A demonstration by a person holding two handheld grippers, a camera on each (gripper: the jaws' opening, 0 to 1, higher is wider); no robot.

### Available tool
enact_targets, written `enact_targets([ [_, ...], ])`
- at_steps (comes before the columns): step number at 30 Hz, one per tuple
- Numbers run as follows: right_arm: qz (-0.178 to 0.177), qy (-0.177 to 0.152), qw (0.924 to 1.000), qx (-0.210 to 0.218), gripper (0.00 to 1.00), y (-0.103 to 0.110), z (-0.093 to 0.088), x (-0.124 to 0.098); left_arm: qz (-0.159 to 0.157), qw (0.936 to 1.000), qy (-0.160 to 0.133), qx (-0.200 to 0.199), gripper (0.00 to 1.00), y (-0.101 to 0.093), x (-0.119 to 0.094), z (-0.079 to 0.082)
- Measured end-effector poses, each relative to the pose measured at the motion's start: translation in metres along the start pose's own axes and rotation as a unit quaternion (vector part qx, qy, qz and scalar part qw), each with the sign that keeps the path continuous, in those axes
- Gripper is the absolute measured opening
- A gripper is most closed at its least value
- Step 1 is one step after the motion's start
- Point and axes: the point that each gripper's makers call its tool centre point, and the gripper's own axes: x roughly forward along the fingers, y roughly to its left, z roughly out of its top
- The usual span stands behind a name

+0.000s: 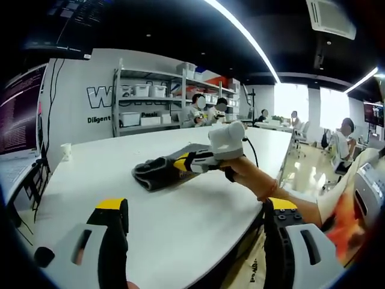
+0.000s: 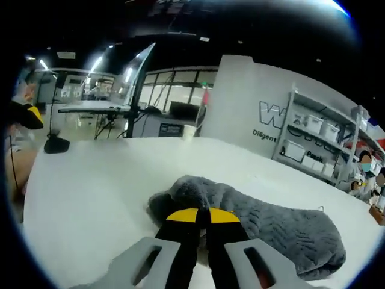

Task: Open the folded towel by lifting each exposed corner and separating the folded layers until the towel lies flat within the target outline without major curled edges

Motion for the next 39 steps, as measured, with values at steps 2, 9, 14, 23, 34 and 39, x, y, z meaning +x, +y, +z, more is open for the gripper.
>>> enact_targets([
  [2,-0.018,-0.014,0.9996,0.018,0.0,-0.016,0.005,-0.007,-0.001,1.0,0.003,0.0,0.92,-0.001,0.002,-0.001],
  [9,-0.055,-0.033,0.9971,0.042,0.0,-0.045,0.018,-0.008,-0.009,0.9999,0.007,0.006,0.92,-0.006,0.005,-0.001],
  [14,-0.075,-0.041,0.9949,0.054,0.0,-0.072,0.029,-0.009,-0.012,0.9999,0.008,0.008,0.92,-0.006,0.002,-0.002],
  [23,-0.105,-0.044,0.9912,0.067,0.0,-0.113,0.028,-0.012,0.0,1.0,-0.001,0.001,0.92,0.001,-0.005,0.0],
  [34,-0.144,-0.042,0.9885,0.019,0.0,-0.162,0.036,-0.006,-0.001,1.0,0.004,0.0,0.92,0.0,0.001,-0.002],
  [39,-0.163,-0.048,0.9855,-0.005,0.0,-0.167,0.033,-0.012,-0.006,1.0,0.006,0.002,0.92,-0.002,0.005,-0.003],
])
